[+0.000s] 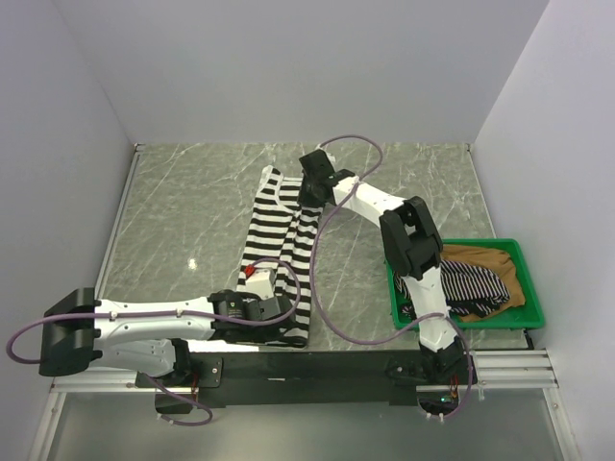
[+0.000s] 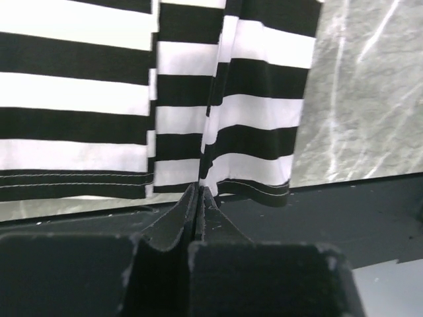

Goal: Fold and stack the tank tops

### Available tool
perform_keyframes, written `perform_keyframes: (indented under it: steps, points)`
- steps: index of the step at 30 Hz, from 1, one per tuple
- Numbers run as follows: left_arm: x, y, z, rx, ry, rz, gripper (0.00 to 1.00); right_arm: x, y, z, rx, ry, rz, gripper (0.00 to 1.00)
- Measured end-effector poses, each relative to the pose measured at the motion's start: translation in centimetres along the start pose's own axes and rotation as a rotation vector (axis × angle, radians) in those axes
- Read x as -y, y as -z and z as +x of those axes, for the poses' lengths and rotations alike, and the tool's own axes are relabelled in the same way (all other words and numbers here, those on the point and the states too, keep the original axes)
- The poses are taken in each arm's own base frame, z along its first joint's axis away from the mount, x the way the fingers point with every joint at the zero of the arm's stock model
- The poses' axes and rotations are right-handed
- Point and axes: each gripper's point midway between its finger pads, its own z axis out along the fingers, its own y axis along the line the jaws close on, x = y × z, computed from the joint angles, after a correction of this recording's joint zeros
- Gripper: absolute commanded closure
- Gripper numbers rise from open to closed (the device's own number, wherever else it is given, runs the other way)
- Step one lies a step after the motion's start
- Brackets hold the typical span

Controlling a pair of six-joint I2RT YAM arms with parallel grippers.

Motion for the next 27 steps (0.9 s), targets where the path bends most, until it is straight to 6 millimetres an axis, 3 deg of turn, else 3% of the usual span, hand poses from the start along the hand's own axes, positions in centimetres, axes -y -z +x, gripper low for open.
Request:
perform_keyframes:
  steps: [9,20,25,27]
  points:
    - [-1.6,0.1,0.3,-0.010,-0.001,-0.054,0.99,-2.5,-0.5,0.3,-0.005,0.025,-0.030,1.00]
    - [-2.7,0.0,0.6,-0.017,-0.012,-0.083,0.98,-3.4,-0.8,0.9,-0.015,0.035,-0.056,0.99]
    - [-3.0,0.0,0.7,-0.020,-0.020,-0.095,0.65,-4.3,-0.8,0.5,-0.004,0.048,-0.097,0.69]
    - [-3.3,0.1,0.7,-0.023,-0.024,-0.107,0.58,-4.6,-0.8,0.2,0.007,0.059,-0.114,0.63]
